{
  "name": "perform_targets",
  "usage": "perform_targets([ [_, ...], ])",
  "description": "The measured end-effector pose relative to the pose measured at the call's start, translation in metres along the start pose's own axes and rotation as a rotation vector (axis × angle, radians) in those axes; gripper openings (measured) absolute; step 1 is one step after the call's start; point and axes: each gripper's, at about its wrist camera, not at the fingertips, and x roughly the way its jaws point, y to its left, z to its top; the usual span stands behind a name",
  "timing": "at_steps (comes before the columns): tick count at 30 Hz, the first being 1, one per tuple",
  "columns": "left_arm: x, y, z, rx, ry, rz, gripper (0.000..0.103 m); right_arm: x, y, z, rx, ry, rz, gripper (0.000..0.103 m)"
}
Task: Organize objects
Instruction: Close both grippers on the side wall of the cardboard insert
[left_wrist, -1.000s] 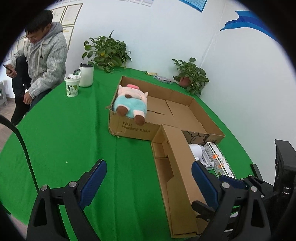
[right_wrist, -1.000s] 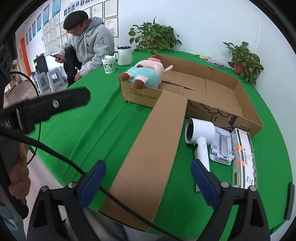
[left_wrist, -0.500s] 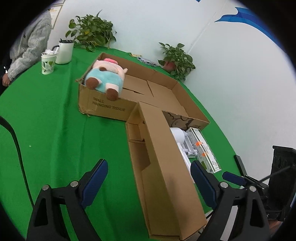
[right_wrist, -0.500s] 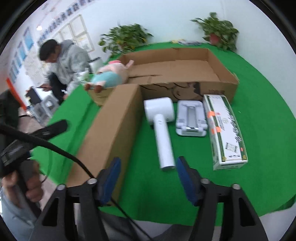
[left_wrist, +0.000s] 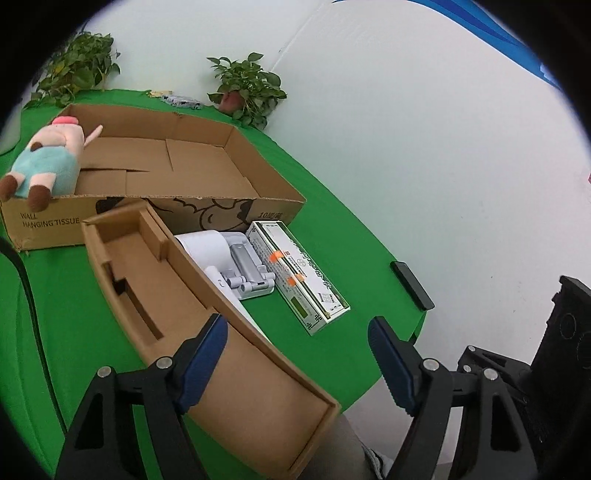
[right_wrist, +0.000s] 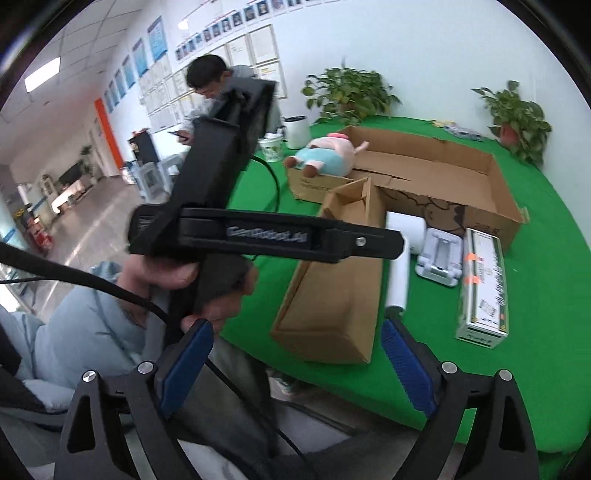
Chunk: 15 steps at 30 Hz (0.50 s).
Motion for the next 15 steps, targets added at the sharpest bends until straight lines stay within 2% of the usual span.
perform_targets([
  [2,-0.012,0.004,-0.003,0.003,-0.024,0.063,0.078,0.002,-0.006,-0.001,0.045,-0.015,-0.006,0.092],
  [6,-0.03,0.033,-0.009,-0.087,-0.042,0.203,0.078,0.018,-0.018,0.002,0.084,-0.034,-0.058,0.092],
  [8,-0.034,0.045,-0.014,-0.134,-0.038,0.227,0.077,0.034,-0.026,0.005,0.094,-0.017,-0.094,0.092],
  [11,-0.033,0.053,-0.018,-0.172,-0.034,0.208,0.077,0.062,-0.043,0.008,0.089,0.014,-0.157,0.089],
  [12,-0.03,0.053,-0.019,-0.168,-0.027,0.206,0.077,0.072,-0.05,0.006,0.086,0.041,-0.194,0.079],
  [13,-0.024,0.052,-0.019,-0.163,-0.016,0.211,0.077,0.084,-0.058,0.005,0.095,0.076,-0.213,0.065],
  [15,-0.013,0.049,-0.019,-0.156,-0.004,0.21,0.077,0.096,-0.074,0.002,0.148,0.113,-0.186,0.058],
])
